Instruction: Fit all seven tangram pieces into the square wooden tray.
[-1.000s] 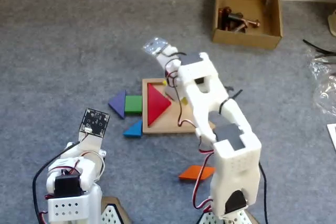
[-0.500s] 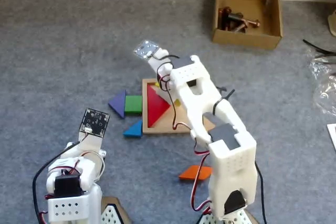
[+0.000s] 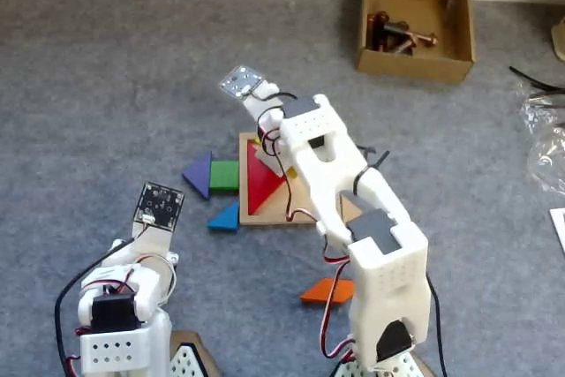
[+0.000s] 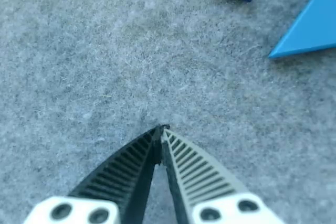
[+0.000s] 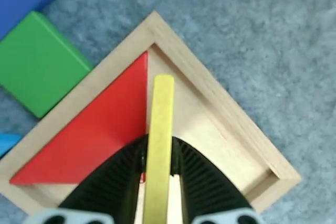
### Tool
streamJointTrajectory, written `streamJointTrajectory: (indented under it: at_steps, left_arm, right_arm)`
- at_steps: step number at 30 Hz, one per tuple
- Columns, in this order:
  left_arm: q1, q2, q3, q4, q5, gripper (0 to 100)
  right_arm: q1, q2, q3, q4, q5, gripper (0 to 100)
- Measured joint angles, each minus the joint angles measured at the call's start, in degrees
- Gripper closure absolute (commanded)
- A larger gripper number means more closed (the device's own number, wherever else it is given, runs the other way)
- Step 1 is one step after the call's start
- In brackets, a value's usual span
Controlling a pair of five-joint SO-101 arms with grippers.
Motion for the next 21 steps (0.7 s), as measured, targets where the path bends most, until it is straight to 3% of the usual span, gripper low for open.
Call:
streamJointTrajectory:
  at_steps: [7,21]
  left_arm:
    - [0.0,0.0,0.0,0.0,0.0,99]
    - [0.0,0.0,0.0,0.0,0.0,99]
  right_arm:
    - [-0.1,0.0,0.0,0.0,-0.1,88.8]
    - [-0.4,0.0,0.0,-0.2,-0.1,88.3]
